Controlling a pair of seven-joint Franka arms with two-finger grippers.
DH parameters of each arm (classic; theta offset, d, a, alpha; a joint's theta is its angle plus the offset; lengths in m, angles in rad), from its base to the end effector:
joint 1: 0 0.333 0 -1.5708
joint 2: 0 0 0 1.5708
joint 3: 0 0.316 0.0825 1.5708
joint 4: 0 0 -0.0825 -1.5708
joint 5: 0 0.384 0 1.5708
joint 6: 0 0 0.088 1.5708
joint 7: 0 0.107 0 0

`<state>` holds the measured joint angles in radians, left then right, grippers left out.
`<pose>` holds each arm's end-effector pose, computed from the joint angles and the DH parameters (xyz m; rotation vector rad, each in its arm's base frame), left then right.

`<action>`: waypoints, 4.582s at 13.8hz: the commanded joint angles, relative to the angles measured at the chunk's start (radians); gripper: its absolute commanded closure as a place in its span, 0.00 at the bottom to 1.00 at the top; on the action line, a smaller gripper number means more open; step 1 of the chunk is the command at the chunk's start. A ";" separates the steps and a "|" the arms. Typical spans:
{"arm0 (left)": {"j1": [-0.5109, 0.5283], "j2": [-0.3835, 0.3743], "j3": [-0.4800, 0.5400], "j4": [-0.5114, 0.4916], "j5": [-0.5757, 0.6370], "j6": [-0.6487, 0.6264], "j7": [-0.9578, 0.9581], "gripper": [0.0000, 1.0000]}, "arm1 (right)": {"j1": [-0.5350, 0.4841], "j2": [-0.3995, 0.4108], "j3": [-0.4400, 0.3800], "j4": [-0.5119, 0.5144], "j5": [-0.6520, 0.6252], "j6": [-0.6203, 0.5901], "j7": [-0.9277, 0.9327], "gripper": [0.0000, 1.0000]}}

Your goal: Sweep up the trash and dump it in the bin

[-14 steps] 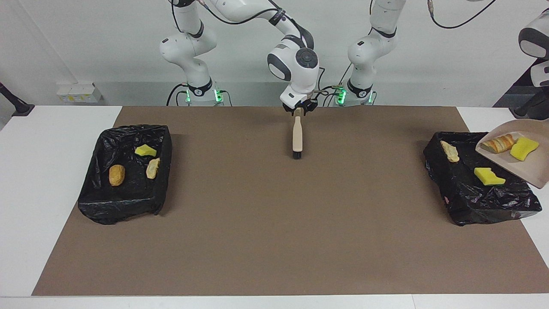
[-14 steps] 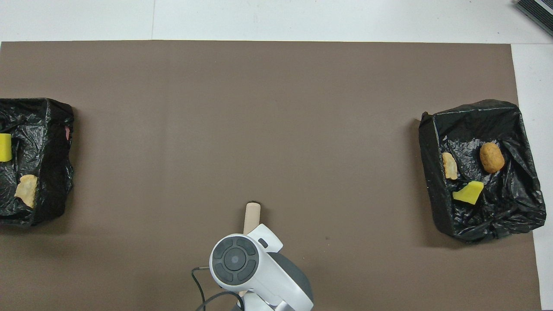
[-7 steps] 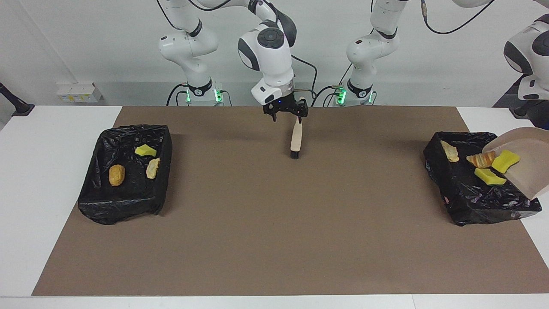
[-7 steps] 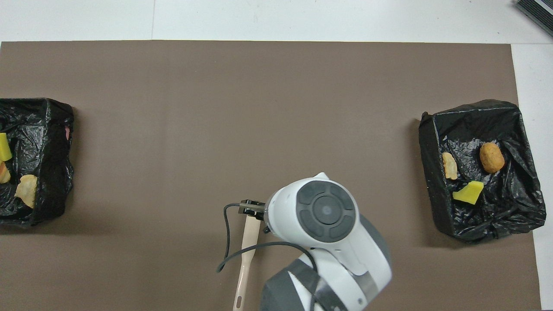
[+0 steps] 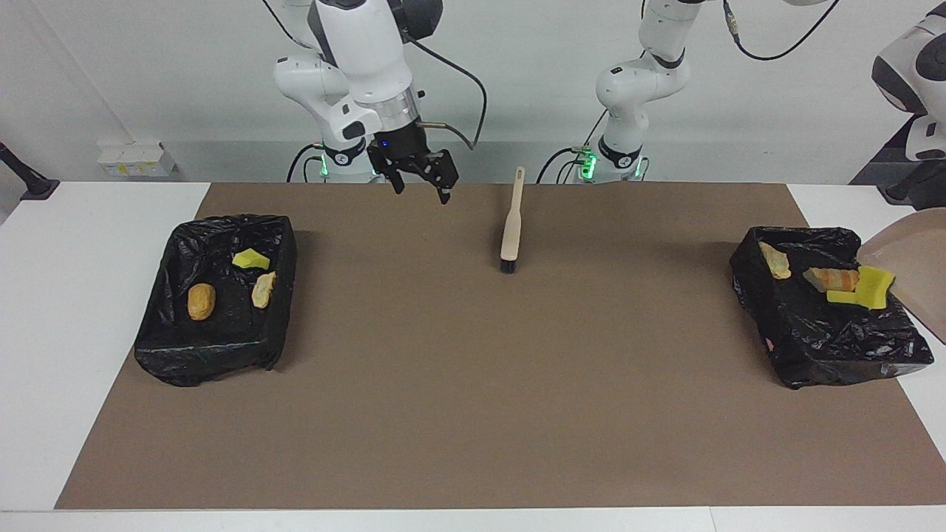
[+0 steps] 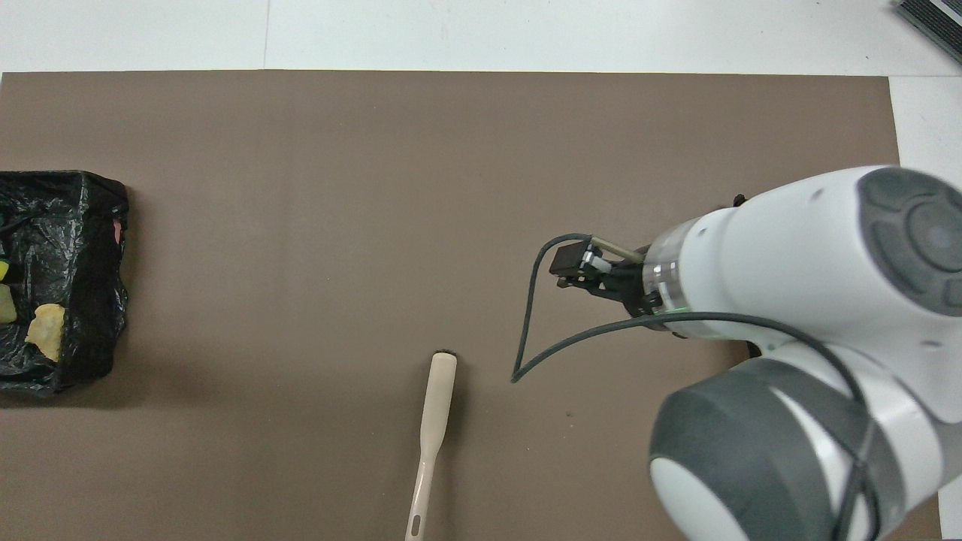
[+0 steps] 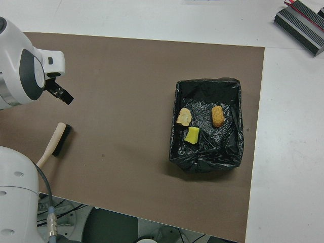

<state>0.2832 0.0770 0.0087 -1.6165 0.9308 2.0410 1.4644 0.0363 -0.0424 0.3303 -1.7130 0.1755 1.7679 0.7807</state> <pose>0.5807 0.2208 0.6282 -1.6763 1.5129 0.5885 0.5142 0.2176 0.5979 -2.8846 0.6450 0.0104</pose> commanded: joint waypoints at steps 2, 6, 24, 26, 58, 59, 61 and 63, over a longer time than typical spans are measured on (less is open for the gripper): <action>-0.030 0.017 0.013 0.040 0.020 -0.030 -0.009 1.00 | -0.049 0.030 -0.033 0.111 -0.020 -0.125 -0.185 0.00; -0.048 0.006 0.010 0.078 -0.089 -0.137 -0.042 1.00 | -0.084 0.119 -0.033 0.281 -0.145 -0.258 -0.279 0.00; -0.639 -0.050 -0.012 -0.158 -0.952 -0.136 -1.593 1.00 | -0.122 0.138 -0.039 0.342 -0.231 -0.304 -0.379 0.00; -0.702 0.007 -0.013 -0.158 -0.972 -0.041 -1.690 1.00 | -0.104 0.138 -0.074 0.340 -0.229 -0.304 -0.379 0.00; -0.656 -0.002 0.011 -0.235 -1.023 -0.115 -1.713 0.00 | -0.009 0.033 -0.246 0.200 -0.168 -0.278 -0.534 0.00; -0.610 -0.026 0.011 -0.235 -1.023 -0.183 -1.658 0.00 | -0.009 0.033 -0.244 0.200 -0.168 -0.278 -0.535 0.00; -0.526 -0.072 0.011 -0.244 -1.023 -0.266 -1.569 0.00 | -0.009 0.033 -0.244 0.199 -0.166 -0.277 -0.538 0.00; -0.457 -0.115 0.011 -0.258 -1.021 -0.300 -1.511 0.00 | -0.010 0.033 -0.244 0.199 -0.166 -0.277 -0.540 0.00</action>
<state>-0.2295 0.0187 0.0319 -1.8296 -0.0932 1.7694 -0.1004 0.0310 -0.0048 0.0919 -1.5157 -0.0124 1.4886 0.2772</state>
